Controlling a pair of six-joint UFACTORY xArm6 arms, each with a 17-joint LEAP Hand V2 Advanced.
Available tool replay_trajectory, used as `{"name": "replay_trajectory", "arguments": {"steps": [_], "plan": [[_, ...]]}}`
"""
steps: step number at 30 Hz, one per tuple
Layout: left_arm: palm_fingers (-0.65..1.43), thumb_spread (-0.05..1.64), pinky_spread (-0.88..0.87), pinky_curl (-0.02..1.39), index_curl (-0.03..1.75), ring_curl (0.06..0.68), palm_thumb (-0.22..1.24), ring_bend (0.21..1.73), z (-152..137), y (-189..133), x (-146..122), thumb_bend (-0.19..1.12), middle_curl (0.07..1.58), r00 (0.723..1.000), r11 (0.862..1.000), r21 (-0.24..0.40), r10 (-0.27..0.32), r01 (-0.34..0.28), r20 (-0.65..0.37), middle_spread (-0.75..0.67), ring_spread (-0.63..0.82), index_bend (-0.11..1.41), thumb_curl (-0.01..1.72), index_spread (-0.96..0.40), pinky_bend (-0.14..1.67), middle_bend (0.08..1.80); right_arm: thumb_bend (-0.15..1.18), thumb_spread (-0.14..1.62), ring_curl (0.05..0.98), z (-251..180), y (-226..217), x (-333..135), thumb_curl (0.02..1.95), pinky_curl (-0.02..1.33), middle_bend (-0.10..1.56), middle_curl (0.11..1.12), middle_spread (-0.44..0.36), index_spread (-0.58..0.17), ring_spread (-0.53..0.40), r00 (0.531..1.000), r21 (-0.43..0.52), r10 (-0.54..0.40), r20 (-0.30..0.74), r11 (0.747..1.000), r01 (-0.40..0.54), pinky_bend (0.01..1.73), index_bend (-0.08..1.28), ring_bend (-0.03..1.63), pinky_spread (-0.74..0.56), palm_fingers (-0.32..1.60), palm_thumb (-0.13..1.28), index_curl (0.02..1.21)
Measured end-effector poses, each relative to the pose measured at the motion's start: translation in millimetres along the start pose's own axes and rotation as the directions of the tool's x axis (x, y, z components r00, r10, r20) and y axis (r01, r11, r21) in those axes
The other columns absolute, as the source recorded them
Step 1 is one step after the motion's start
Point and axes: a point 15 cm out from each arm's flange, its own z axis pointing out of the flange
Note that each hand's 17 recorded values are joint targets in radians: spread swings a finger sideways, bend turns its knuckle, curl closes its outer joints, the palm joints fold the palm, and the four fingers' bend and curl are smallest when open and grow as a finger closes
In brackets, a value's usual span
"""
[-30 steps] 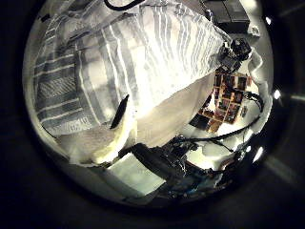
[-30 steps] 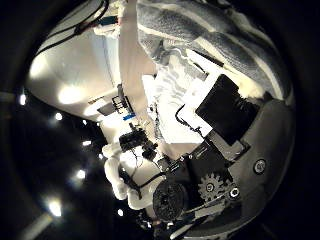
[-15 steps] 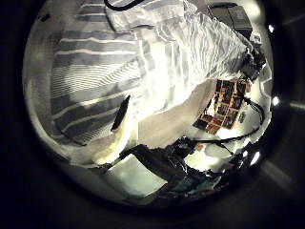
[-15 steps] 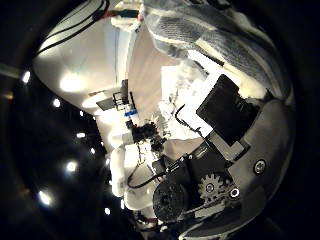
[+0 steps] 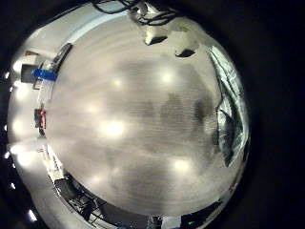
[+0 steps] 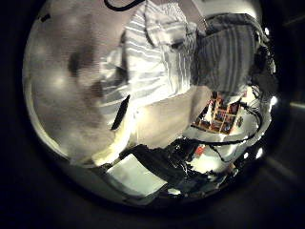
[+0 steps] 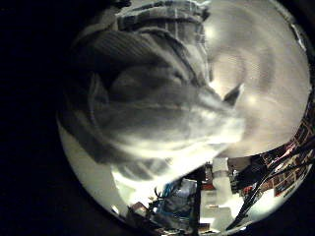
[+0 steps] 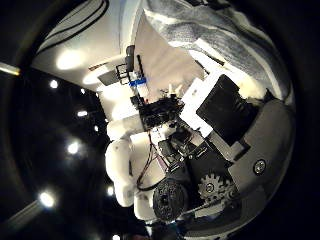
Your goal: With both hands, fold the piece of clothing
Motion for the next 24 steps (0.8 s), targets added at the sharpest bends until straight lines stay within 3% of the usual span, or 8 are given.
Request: {"name": "replay_trajectory", "arguments": {"steps": [9,13,16,17,18,19,21,24], "plan": [[0.13,1.13,0.44,0.33,0.38,0.213,0.42,0.63,-33.7,38.9,-71.3,-0.02,0.3,0.994,0.993,0.054,-0.106,0.106,-0.006,0.29,0.4,0.19,0.31,0.04,0.37,0.18,-0.02,1.18,0.59,84.0,-29.0,4.7,0.84,0.74,1.38,0.65,-0.134,-0.347,-0.17,0.999,-0.013,-0.003,-0.041,1.0,0.003,1.26,0.9,1.5,-0.22,1.16,1.02,1.03],[0.13,1.13,0.45,0.33,0.38,0.213,0.42,0.63,-36.9,51.6,-77.6,-0.02,0.3,0.993,0.991,0.057,-0.117,0.118,-0.018,0.29,0.4,0.18,0.31,0.04,0.37,0.18,-0.04,1.17,0.567,99.0,-37.5,16.8,0.78,0.7,1.31,0.62,-0.136,-0.351,-0.183,0.999,-0.021,0.004,-0.048,1.0,-0.005,1.18,0.82,1.46,-0.28,1.13,0.91,1.0],[0.13,1.13,0.45,0.33,0.38,0.213,0.42,0.63,-39.2,55.6,-76.0,-0.02,0.3,0.992,0.991,0.058,-0.122,0.123,-0.019,0.29,0.4,0.18,0.31,0.04,0.37,0.18,-0.03,1.16,0.539,97.5,-39.6,26.0,0.75,0.67,1.13,0.57,-0.152,-0.356,-0.213,0.998,-0.033,-0.033,-0.045,0.999,0.032,1.14,0.66,1.41,-0.39,0.85,0.86,0.96],[0.13,1.13,0.45,0.33,0.38,0.214,0.42,0.63,-38.9,57.0,-73.5,-0.02,0.3,0.993,0.991,0.056,-0.119,0.12,-0.019,0.29,0.4,0.18,0.31,0.04,0.37,0.18,-0.03,1.15,0.533,96.1,-39.8,28.6,0.73,0.68,1.03,0.55,-0.151,-0.362,-0.218,0.998,-0.038,-0.055,-0.043,0.998,0.053,1.19,0.51,1.37,-0.39,0.61,0.84,0.92],[0.13,1.13,0.45,0.33,0.38,0.214,0.42,0.63,-38.3,57.9,-72.7,-0.02,0.3,0.993,0.991,0.054,-0.118,0.119,-0.018,0.29,0.4,0.18,0.31,0.04,0.37,0.18,-0.04,1.15,0.524,95.4,-39.4,30.1,0.71,0.68,0.98,0.53,-0.146,-0.376,-0.214,0.997,-0.042,-0.071,-0.042,0.997,0.07,1.2,0.46,1.33,-0.37,0.47,0.81,0.9],[0.13,1.13,0.45,0.33,0.38,0.214,0.42,0.63,-38.7,58.6,-72.5,-0.02,0.3,0.993,0.992,0.054,-0.117,0.118,-0.016,0.29,0.4,0.18,0.31,0.04,0.37,0.18,-0.04,1.14,0.516,94.2,-38.1,31.3,0.7,0.69,0.91,0.52,-0.129,-0.396,-0.19,0.995,-0.048,-0.088,-0.04,0.995,0.086,1.17,0.42,1.27,-0.3,0.25,0.79,0.87],[0.13,1.13,0.45,0.33,0.38,0.214,0.41,0.63,-39.8,59.2,-70.8,-0.02,0.3,0.993,0.991,0.056,-0.12,0.121,-0.017,0.29,0.4,0.18,0.31,0.04,0.37,0.18,-0.04,1.13,0.454,90.6,-32.7,32.2,0.68,0.67,0.8,0.47,-0.098,-0.446,-0.109,0.992,-0.067,-0.122,-0.036,0.991,0.12,1.12,0.37,1.13,-0.12,0.03,0.76,0.77],[0.13,1.13,0.45,0.33,0.38,0.214,0.41,0.63,-39.7,58.8,-61.8,-0.02,0.3,0.994,0.993,0.046,-0.109,0.11,-0.018,0.29,0.4,0.18,0.31,0.03,0.37,0.18,-0.04,1.11,0.358,75.5,-18.9,26.2,0.64,0.6,0.64,0.4,-0.06,-0.504,0.042,0.981,-0.089,-0.192,-0.034,0.978,0.188,1.06,0.3,0.95,0.12,-0.08,0.71,0.65]]}}
